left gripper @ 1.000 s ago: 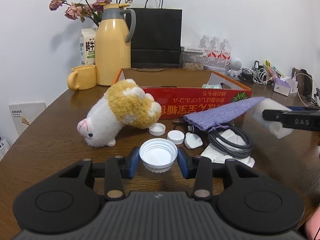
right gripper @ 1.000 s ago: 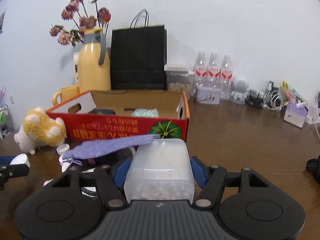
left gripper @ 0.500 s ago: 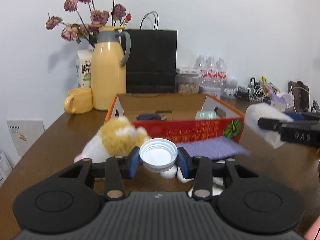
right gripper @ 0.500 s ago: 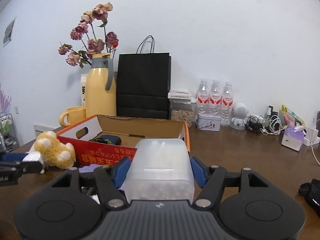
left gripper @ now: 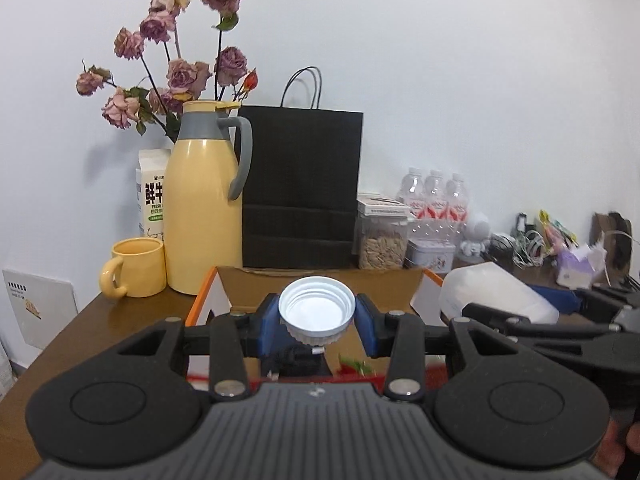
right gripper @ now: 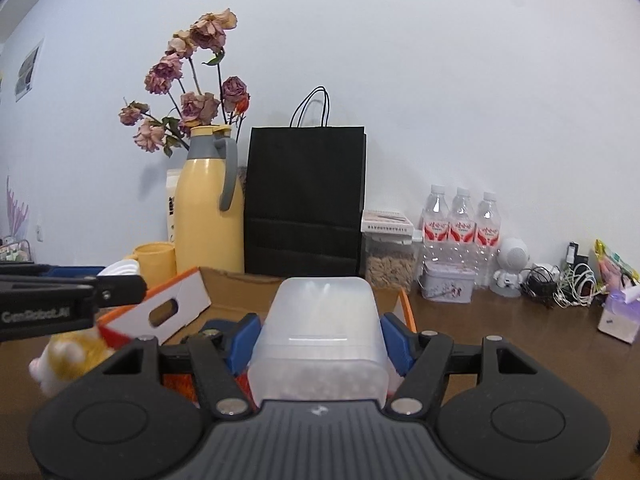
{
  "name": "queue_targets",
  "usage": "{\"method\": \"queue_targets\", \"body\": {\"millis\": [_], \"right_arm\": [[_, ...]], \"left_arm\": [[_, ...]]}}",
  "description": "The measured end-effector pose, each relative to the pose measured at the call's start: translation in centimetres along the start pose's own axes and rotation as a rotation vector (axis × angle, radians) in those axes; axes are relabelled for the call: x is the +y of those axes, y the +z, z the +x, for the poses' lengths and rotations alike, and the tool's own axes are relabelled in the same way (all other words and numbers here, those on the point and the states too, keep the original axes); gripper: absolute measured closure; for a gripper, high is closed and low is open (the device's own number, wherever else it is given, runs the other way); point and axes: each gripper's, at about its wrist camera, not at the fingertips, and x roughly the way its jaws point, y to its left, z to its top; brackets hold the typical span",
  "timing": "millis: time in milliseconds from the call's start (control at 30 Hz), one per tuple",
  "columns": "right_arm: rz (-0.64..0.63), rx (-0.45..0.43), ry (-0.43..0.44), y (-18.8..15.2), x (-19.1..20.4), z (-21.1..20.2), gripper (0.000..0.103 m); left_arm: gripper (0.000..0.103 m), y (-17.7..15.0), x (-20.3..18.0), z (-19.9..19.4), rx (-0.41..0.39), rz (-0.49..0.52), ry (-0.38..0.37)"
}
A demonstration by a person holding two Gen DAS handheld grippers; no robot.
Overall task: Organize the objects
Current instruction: 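Carry the cap and swab box into the cardboard box and open both tools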
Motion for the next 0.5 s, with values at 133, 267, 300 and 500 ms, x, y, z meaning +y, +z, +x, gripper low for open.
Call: {"method": "queue_targets", "body": {"millis": [133, 267, 300, 500], "right_arm": [[0.018, 0.011, 0.002, 0.7, -0.2, 3.0, 0.038], [0.027, 0.027, 0.003, 1.0, -0.4, 6.0, 0.038], [0.029, 0.029, 0.003, 1.1, -0.5, 6.6, 0.038], [0.031, 0.068, 0.002, 0.8, -0.5, 10.6, 0.038]], "left_arm": [[0.062, 0.9, 0.0, 2.9, 0.011, -0.025, 0.024], [0.062, 1.6, -0.1, 5.5, 0.007, -0.043, 0.056], [0.062, 1.7, -0.1, 6.2, 0.009, -0.05, 0.063], [0.062, 1.4, 0.1, 9.5, 0.051, -0.078, 0.099]]}}
